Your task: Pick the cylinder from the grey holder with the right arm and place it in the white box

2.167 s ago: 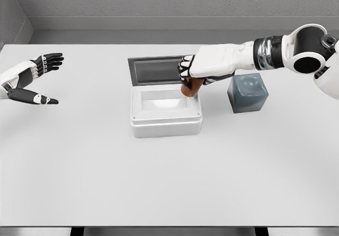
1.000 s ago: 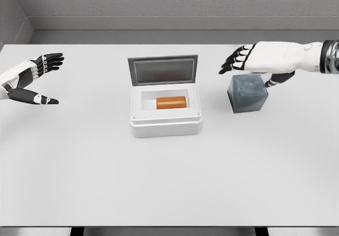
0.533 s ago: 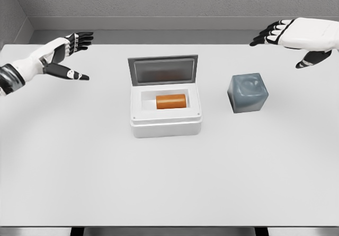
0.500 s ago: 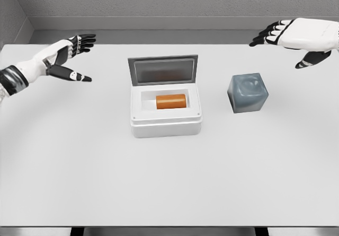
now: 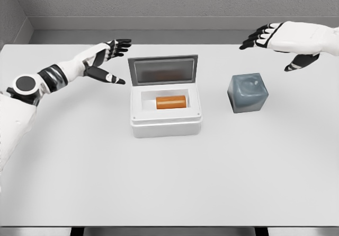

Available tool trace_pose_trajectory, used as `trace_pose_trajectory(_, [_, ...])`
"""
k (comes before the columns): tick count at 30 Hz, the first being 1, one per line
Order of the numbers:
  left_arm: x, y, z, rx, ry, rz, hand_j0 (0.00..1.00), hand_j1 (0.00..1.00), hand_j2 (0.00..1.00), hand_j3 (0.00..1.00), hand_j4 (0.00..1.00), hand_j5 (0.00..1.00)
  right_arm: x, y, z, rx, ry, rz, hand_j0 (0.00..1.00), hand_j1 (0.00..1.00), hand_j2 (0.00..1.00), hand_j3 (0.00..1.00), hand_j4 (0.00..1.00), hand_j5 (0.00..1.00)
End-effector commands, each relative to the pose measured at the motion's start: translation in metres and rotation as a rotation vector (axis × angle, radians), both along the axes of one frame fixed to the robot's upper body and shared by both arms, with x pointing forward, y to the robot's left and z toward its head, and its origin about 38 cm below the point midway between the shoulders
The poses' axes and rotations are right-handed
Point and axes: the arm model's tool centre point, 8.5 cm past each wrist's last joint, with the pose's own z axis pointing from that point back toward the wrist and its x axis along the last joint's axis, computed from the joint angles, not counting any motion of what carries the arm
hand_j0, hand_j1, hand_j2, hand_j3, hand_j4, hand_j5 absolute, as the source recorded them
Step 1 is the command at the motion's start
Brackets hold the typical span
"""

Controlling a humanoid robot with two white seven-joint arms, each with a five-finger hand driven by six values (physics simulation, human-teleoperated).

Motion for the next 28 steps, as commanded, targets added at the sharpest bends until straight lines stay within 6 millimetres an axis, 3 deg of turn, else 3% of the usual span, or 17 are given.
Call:
trace_pose_trajectory(1, [-0.001, -0.009, 0.000, -0.005, -0.005, -0.020, 1.00, 1.00, 1.00, 1.00, 1.00, 1.00, 0.001, 0.006, 0.000, 0.016, 0.000, 0.010, 1.00, 1.00, 1.00, 1.00, 1.00, 1.00])
trace_pose_trajectory(6, [-0.003, -0.020, 0.013, -0.017, -0.046, -0.059, 1.00, 1.00, 1.00, 1.00, 1.00, 1.00, -0.012, 0.002, 0.021, -0.009, -0.041, 0.032, 1.00, 1.00, 1.00, 1.00, 1.00, 1.00])
trace_pose_trajectory(15, [-0.008, -0.016, 0.009, -0.030, -0.036, -0.058, 1.00, 1.00, 1.00, 1.00, 1.00, 1.00, -0.013, 0.003, 0.017, -0.015, -0.030, 0.034, 1.00, 1.00, 1.00, 1.00, 1.00, 1.00])
trace_pose_trajectory(17, [-0.011, 0.000, 0.020, -0.035, -0.054, -0.047, 1.00, 1.00, 1.00, 1.00, 1.00, 1.00, -0.012, 0.004, 0.020, -0.010, -0.038, 0.035, 1.00, 1.00, 1.00, 1.00, 1.00, 1.00])
trace_pose_trajectory(20, [-0.033, 0.040, 0.048, -0.066, -0.091, -0.047, 1.00, 1.00, 1.00, 1.00, 1.00, 1.00, -0.013, 0.003, 0.016, -0.015, -0.029, 0.035, 1.00, 1.00, 1.00, 1.00, 1.00, 1.00])
trace_pose_trajectory(22, [-0.033, 0.050, 0.048, -0.055, -0.081, -0.026, 1.00, 1.00, 1.00, 1.00, 1.00, 1.00, -0.013, 0.002, 0.013, -0.017, -0.021, 0.032, 1.00, 1.00, 1.00, 1.00, 1.00, 1.00])
trace_pose_trajectory(25, [-0.036, 0.093, 0.045, 0.037, -0.076, 0.045, 1.00, 1.00, 1.00, 1.00, 1.00, 1.00, -0.013, 0.004, 0.013, -0.016, -0.022, 0.038, 1.00, 1.00, 1.00, 1.00, 1.00, 1.00])
trace_pose_trajectory(28, [-0.036, 0.100, 0.039, 0.071, -0.119, 0.043, 1.00, 1.00, 1.00, 1.00, 1.00, 1.00, -0.013, 0.006, 0.005, -0.017, -0.005, 0.042, 1.00, 1.00, 1.00, 1.00, 1.00, 1.00])
